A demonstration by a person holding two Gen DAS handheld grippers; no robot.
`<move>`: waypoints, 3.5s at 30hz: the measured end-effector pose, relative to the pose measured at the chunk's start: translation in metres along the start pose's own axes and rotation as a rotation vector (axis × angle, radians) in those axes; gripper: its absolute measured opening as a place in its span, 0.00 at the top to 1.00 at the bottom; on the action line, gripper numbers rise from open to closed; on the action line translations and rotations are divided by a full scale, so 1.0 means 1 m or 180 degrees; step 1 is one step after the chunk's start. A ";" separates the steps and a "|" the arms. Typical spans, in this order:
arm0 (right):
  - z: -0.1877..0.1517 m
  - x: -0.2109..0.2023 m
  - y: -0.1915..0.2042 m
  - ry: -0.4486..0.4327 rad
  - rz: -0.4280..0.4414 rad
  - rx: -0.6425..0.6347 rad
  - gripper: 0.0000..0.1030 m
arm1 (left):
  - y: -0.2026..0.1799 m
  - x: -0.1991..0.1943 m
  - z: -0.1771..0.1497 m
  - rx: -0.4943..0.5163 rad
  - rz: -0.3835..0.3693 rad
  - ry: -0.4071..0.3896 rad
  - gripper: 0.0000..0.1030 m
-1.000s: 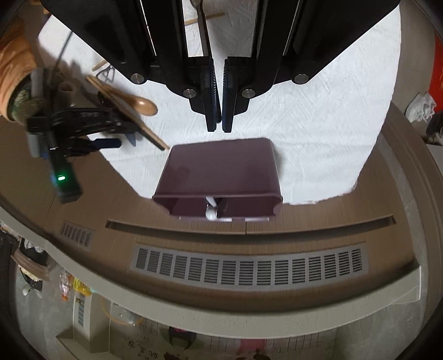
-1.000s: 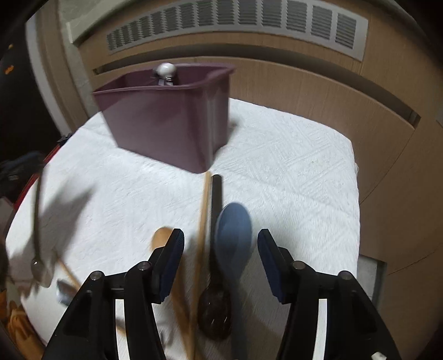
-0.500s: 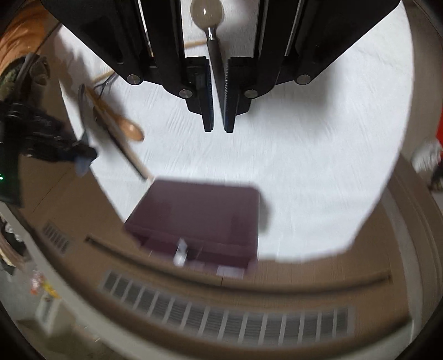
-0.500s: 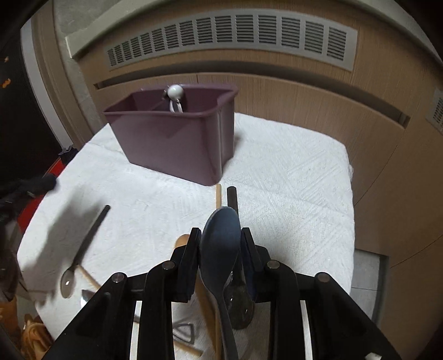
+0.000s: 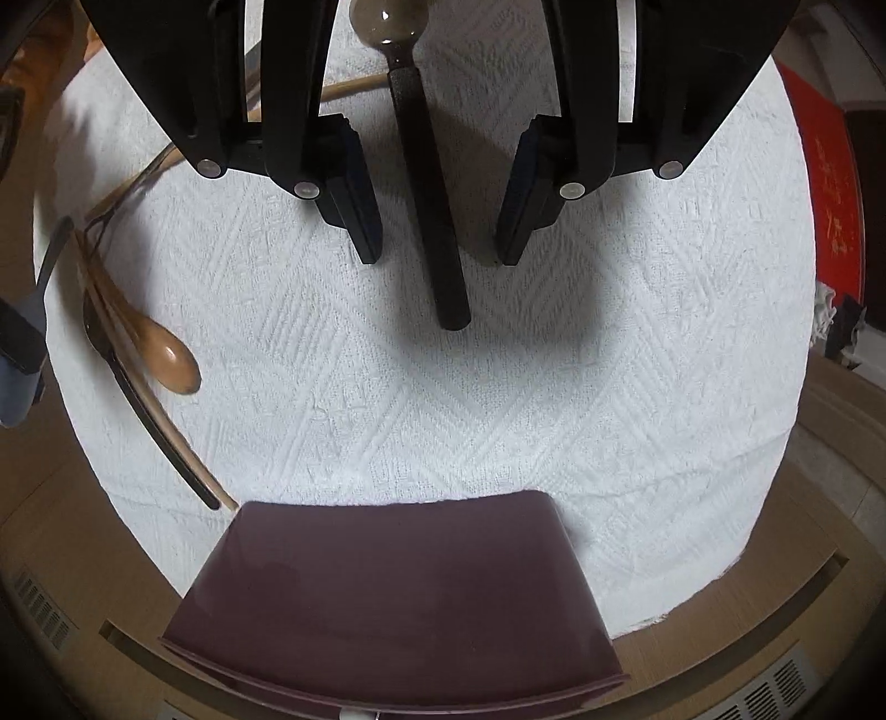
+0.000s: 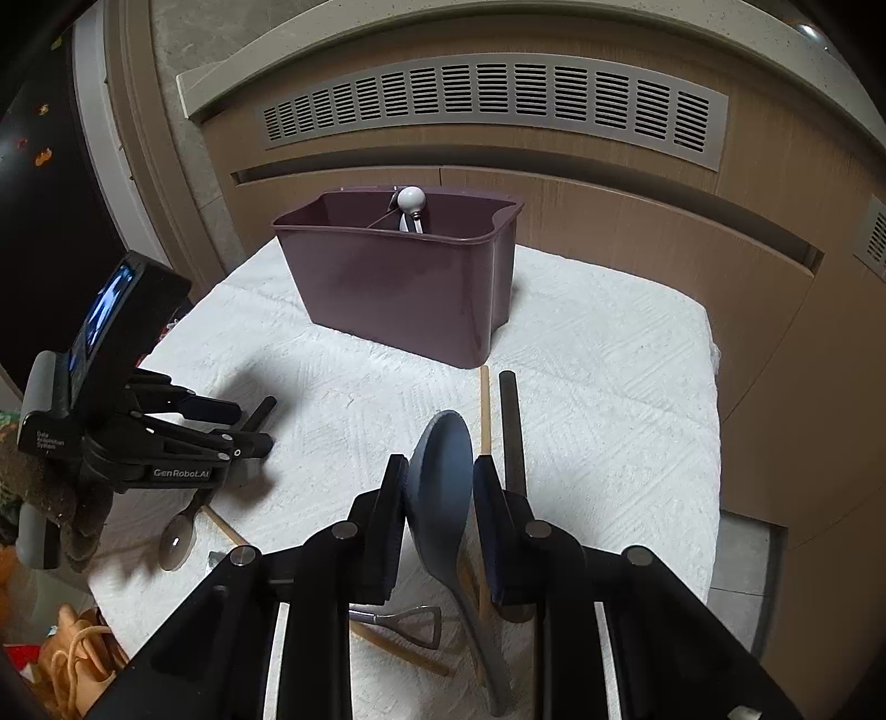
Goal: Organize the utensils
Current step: 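Grasp the large metal spoon by its dark handle with the left gripper, then carry the metal spoon with the left gripper while the right gripper carries the blue spoon over the caddy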
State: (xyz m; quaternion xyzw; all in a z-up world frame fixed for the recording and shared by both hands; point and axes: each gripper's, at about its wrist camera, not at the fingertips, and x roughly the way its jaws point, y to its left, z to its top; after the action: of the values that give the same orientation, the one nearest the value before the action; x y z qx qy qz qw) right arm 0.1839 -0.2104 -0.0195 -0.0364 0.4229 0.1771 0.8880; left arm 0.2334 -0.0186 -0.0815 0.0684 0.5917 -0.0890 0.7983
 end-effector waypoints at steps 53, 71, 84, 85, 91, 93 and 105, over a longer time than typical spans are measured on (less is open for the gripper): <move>0.150 -0.088 0.034 -0.1400 0.0054 -0.0204 0.74 | 0.032 -0.238 0.040 -0.0185 -0.0236 -0.3552 0.88; 0.178 -0.006 -0.008 -0.0761 0.0225 -0.0132 0.97 | 0.081 -0.164 0.120 -0.0402 -0.0241 -0.3373 0.88; 0.092 0.058 0.087 0.0104 0.0762 -0.0924 0.61 | 0.137 -0.115 0.026 -0.0749 -0.0134 -0.2692 0.88; 0.088 0.065 0.096 0.0181 0.0757 -0.1034 0.53 | 0.139 -0.114 0.020 -0.0758 -0.0138 -0.2670 0.88; 0.063 0.122 0.151 0.0663 0.0782 -0.1880 0.43 | 0.155 -0.111 -0.005 -0.0875 -0.0146 -0.2586 0.88; 0.063 0.138 0.160 0.0765 0.0742 -0.2022 0.43 | 0.158 -0.111 -0.012 -0.0907 -0.0156 -0.2579 0.88; 0.072 0.153 0.155 0.1034 0.0749 -0.1763 0.93 | 0.158 -0.109 -0.024 -0.0906 -0.0260 -0.2493 0.88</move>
State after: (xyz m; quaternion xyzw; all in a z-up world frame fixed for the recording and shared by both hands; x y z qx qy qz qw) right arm 0.2720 -0.0072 -0.0776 -0.2548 0.4960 0.3783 0.7389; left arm 0.2155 0.1469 0.0169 -0.1051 0.2521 -0.0573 0.9603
